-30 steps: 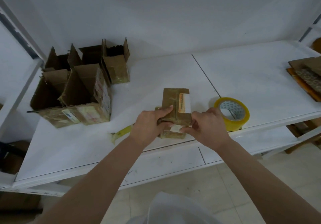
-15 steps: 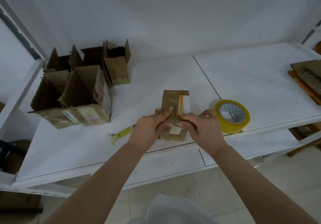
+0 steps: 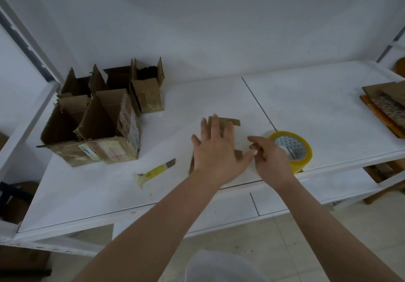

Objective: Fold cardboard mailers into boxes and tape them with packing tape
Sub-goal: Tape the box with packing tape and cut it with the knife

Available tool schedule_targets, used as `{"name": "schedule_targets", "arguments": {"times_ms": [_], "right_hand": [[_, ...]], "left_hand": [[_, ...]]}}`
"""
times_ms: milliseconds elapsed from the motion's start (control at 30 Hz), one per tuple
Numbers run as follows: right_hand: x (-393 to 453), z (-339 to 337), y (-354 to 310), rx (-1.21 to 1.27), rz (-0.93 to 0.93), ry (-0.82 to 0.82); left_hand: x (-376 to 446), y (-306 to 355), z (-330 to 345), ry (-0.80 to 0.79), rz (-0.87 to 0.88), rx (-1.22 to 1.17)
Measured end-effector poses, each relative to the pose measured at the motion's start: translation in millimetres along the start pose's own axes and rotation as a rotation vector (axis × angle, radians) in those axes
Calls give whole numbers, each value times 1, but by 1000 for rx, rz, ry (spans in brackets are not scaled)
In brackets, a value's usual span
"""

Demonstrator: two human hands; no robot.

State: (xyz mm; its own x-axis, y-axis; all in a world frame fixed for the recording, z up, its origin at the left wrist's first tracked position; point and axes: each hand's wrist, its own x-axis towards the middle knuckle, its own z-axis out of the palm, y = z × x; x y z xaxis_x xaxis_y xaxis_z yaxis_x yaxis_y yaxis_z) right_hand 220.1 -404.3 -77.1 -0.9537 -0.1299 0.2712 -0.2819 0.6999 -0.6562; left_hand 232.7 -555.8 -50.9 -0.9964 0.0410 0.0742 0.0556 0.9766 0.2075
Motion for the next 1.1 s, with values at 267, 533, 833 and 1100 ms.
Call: {"name": "schedule_targets", "arguments": {"times_ms": [267, 533, 833, 1100], "right_hand": [[-1, 19, 21, 207, 356, -126], [19, 11, -26, 863, 581, -261], [54, -1, -19, 107, 238, -185], [60, 5, -39, 318, 273, -435]], "left_hand": [[-2, -46, 0, 170, -91, -448], [-7, -50, -3, 181, -397, -1811], [-3, -65, -11, 71, -380, -975], [35, -39, -34, -180, -357, -195]]}}
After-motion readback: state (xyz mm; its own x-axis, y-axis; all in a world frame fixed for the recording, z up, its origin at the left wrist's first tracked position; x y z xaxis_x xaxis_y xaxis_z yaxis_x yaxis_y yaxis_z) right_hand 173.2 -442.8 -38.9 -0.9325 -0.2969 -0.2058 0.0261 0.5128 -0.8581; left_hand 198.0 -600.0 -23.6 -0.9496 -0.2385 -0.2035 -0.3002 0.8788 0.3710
